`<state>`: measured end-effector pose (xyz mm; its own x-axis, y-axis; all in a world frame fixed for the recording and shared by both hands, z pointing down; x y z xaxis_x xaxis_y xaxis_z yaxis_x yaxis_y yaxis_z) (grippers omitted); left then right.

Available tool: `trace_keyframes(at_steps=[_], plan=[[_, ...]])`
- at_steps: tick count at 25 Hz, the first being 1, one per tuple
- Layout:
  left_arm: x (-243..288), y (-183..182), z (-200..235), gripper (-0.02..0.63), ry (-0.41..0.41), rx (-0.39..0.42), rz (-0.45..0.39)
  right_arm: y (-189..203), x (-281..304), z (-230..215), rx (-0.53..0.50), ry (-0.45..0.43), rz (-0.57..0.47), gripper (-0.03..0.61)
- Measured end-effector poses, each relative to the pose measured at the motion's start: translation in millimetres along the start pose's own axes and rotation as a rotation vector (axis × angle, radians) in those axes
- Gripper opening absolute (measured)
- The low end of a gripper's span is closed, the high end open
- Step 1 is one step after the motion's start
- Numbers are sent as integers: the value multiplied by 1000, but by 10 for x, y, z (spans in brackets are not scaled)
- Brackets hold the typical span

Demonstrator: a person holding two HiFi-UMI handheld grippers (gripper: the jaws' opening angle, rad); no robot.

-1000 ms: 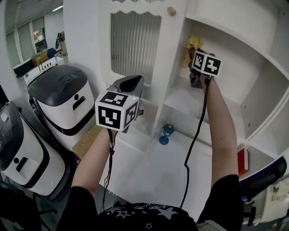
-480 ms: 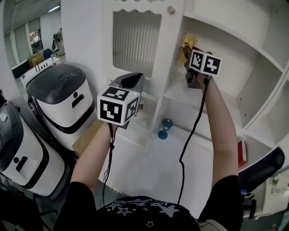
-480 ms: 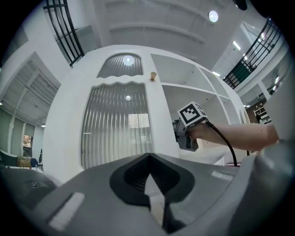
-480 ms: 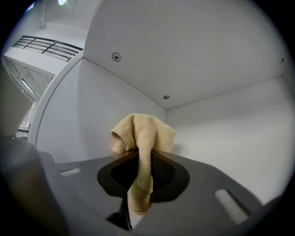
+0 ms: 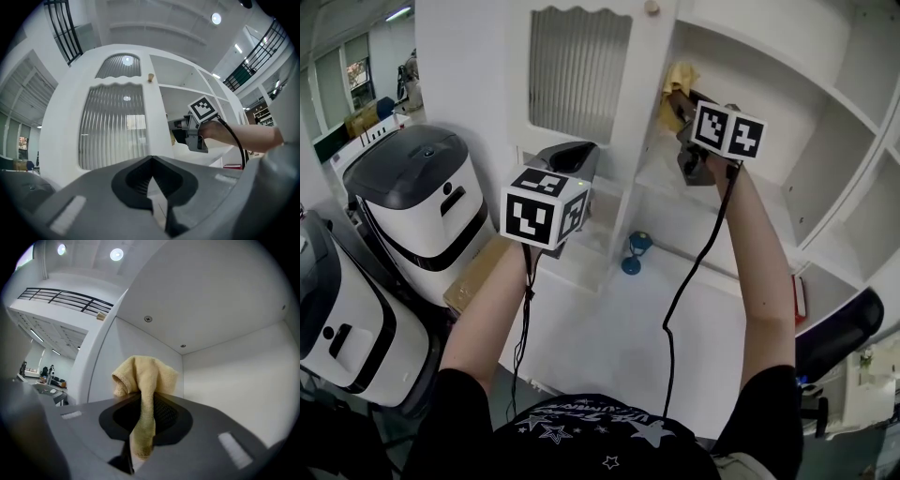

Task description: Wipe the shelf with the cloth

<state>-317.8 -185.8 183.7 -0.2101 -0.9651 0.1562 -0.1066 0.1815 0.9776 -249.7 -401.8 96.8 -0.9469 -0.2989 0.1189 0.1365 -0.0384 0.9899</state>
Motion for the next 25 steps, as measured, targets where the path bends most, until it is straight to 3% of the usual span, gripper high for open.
trace_keyframes(at_steps=[16, 20, 25], plan=[[26, 67, -93, 2, 69, -1, 6, 40, -401, 405, -27, -62, -26, 83], [62, 46, -83, 2, 71, 5, 1, 51, -403, 262, -7, -31, -36, 83], [138, 33, -59, 2, 63, -1, -6, 157, -237, -128, 1, 83, 31, 83]])
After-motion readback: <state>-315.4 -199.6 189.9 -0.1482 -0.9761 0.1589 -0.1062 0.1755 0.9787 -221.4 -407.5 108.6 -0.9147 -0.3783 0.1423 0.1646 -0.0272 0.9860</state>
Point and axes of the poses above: the fingertips, and each gripper's own axes: x forward along the fingers, z to its left, y out of its underside, the point moved 6 cm from there along -x, backward along the fingers, and after that the axes turned 13 degrees about z, right-handed, at the moved point
